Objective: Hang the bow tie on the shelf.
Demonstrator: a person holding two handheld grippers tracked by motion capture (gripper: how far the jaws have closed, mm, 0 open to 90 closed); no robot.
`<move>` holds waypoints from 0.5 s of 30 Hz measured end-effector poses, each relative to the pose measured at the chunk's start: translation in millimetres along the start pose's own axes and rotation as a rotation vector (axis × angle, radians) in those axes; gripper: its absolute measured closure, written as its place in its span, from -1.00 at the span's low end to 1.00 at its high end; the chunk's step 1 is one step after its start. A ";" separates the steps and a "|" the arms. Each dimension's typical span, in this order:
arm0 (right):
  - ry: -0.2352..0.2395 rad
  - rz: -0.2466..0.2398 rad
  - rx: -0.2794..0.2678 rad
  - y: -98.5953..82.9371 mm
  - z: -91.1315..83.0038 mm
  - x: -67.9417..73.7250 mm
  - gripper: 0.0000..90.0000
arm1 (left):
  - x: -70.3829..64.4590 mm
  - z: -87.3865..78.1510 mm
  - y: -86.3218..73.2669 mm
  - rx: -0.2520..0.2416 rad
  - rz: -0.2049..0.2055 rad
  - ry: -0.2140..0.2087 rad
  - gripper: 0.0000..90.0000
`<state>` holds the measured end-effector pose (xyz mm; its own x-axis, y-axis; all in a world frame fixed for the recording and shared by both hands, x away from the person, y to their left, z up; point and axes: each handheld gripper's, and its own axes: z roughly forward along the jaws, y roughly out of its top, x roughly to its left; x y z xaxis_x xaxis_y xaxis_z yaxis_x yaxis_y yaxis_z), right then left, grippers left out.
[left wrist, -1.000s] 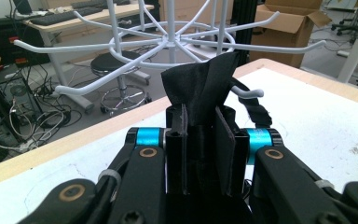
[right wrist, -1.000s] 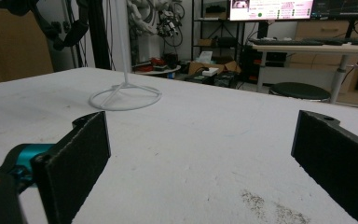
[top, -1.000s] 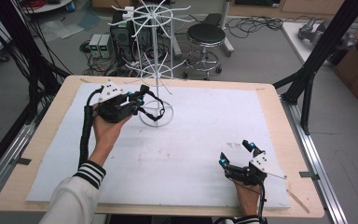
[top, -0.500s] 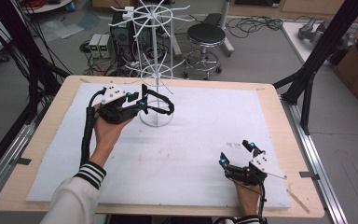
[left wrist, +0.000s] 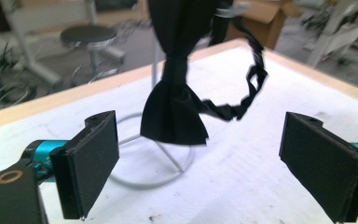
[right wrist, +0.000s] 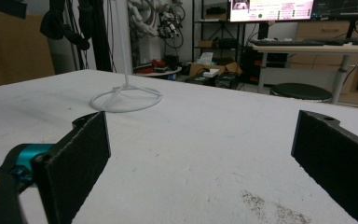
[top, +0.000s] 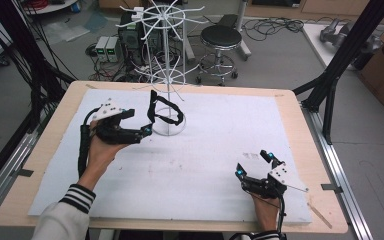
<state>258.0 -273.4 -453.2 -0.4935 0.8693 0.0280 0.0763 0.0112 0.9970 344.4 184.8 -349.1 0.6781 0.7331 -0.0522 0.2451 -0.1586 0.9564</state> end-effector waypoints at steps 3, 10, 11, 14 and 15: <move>-0.005 -0.013 -0.005 -0.1 0.1 0.4 -0.92 | -0.6 -16.2 -16.5 -0.025 0.012 -0.014 -0.72; -0.006 -0.011 -0.002 0.0 0.2 0.5 -0.92 | -1.9 -47.7 -45.8 -0.118 0.060 -0.026 -0.72; -0.005 -0.018 -0.002 0.1 0.6 0.3 -0.92 | -1.0 -51.9 -51.0 -0.130 0.067 -0.022 -0.73; -0.008 -0.022 0.004 0.2 1.0 1.5 -0.92 | 3.3 -68.9 -70.9 -0.197 0.072 0.003 -0.73; -0.009 -0.023 0.004 0.2 1.0 1.4 -0.92 | 3.3 -68.9 -70.9 -0.197 0.072 0.003 -0.73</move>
<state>258.2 -271.7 -453.0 -0.4873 0.8732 0.0045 0.0688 0.0332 0.9971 281.5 244.0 -397.3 0.6866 0.7268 0.0191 0.0558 -0.0788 0.9953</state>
